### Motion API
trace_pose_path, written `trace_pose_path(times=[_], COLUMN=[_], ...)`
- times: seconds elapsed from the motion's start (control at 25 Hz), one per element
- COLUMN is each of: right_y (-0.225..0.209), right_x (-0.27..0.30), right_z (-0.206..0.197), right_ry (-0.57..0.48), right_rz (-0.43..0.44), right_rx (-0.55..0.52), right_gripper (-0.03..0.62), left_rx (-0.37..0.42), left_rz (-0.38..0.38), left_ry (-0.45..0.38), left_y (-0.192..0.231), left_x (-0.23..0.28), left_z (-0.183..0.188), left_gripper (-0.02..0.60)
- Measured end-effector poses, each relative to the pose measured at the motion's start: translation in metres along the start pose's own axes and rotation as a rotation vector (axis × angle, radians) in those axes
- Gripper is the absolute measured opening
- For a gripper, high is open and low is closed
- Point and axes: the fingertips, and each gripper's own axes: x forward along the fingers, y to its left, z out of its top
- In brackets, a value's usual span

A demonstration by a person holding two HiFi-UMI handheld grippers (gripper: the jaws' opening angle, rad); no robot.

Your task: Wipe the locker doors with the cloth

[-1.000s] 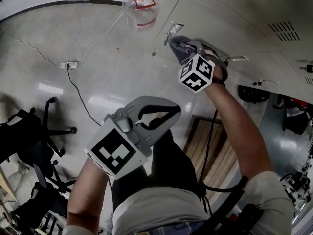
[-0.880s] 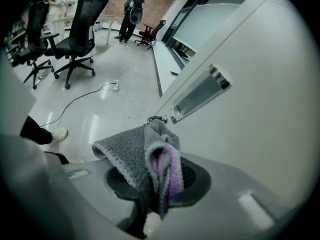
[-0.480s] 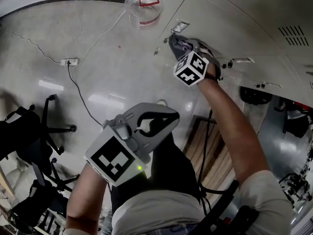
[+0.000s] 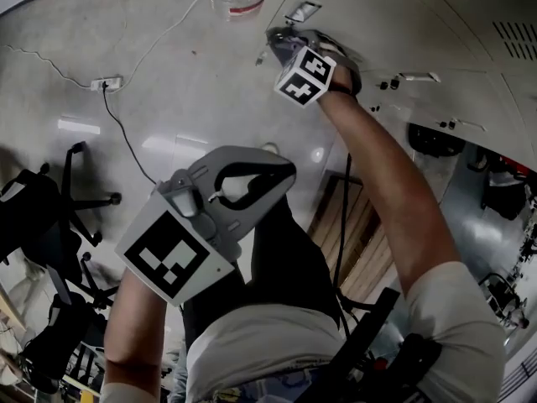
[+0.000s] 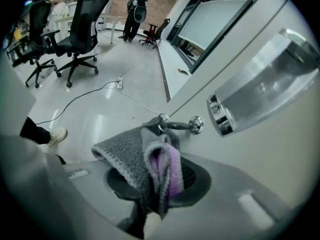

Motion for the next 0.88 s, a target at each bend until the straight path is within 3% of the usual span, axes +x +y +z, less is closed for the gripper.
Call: trace_pose_path(times=[0.2,0.68,0.88], right_y=[0.005,-0.002,-0.002], right_x=[0.007,0.002,-0.026], right_z=[-0.005,-0.032,-0.041], right_ry=[0.016,0.057,0.045], right_rz=[0.024,0.023,0.032], right_rx=[0.009,0.044,0.127], right_gripper=[0.086,0.087,0.087], left_rx=[-0.028,0.000,0.010], left_rz=[0.006,0.002,-0.022], left_ry=[0.023,0.023,0.039], left_y=[0.000,-0.006,-0.019], left_x=[0.003,0.010,0.009], left_z=[-0.003,0.010,0.011], left_gripper=[0.005,0.005,0.005])
